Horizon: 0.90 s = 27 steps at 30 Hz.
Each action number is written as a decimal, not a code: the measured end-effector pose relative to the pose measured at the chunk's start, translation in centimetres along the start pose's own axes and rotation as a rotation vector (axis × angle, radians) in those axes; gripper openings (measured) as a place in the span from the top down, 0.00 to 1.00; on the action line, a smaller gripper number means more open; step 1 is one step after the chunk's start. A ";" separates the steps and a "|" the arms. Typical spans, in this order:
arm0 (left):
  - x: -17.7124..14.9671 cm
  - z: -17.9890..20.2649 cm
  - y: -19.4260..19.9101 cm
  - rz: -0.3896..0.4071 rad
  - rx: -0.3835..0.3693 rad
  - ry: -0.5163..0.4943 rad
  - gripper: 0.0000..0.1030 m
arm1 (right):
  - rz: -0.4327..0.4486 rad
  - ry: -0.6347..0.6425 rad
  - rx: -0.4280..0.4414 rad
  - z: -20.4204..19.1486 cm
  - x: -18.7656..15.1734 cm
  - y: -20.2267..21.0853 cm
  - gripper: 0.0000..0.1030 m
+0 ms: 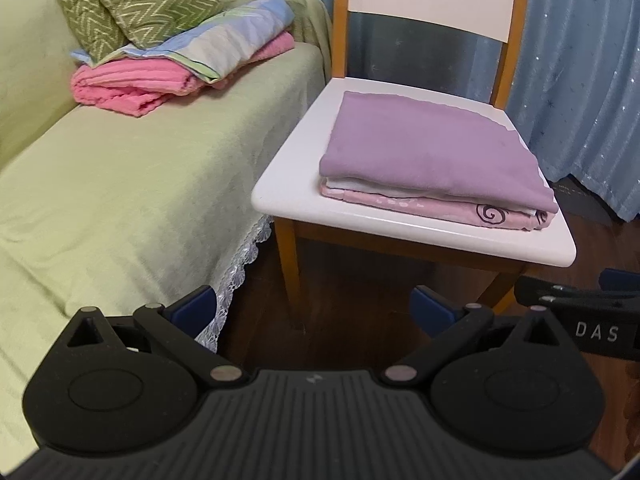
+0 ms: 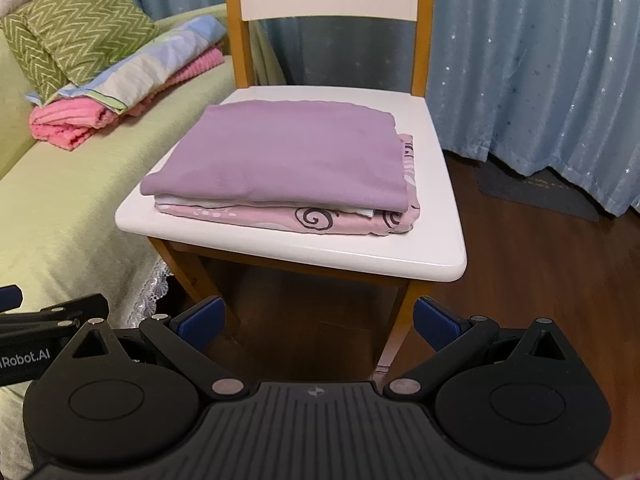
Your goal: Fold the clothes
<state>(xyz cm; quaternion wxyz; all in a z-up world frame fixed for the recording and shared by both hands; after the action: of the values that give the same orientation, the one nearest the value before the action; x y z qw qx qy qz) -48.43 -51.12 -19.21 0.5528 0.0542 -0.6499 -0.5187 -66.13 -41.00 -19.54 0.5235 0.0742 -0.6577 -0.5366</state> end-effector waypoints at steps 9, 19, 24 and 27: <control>1.4 0.0 -2.8 -0.032 -0.020 -0.013 0.01 | -0.002 -0.020 -0.022 0.0 0.6 -1.7 0.00; 2.1 0.1 -4.3 -0.045 -0.028 -0.018 0.01 | 0.000 -0.049 -0.035 1.0 0.8 -2.7 0.00; 2.3 0.3 -4.8 -0.050 -0.027 -0.024 0.01 | -0.001 -0.061 -0.043 1.5 0.8 -3.2 0.00; 2.5 0.4 -5.2 -0.053 -0.026 -0.028 0.01 | -0.001 -0.069 -0.048 1.9 0.9 -3.4 0.00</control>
<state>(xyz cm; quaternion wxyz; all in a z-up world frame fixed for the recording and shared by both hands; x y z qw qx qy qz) -52.26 -54.84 -21.30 0.5306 0.0569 -0.6490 -0.5423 -69.55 -41.82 -21.48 0.5019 0.0436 -0.6622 -0.5547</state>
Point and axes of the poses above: each gripper's, at about its wrist camera, not at the fingertips, and y roughly against the way its jaws point, z to its right, x to its top, the point moved 3 cm from there along -y, roughly the way its jaws point, and after that the axes turned 15 degrees about -x, right-handed, at the moved point
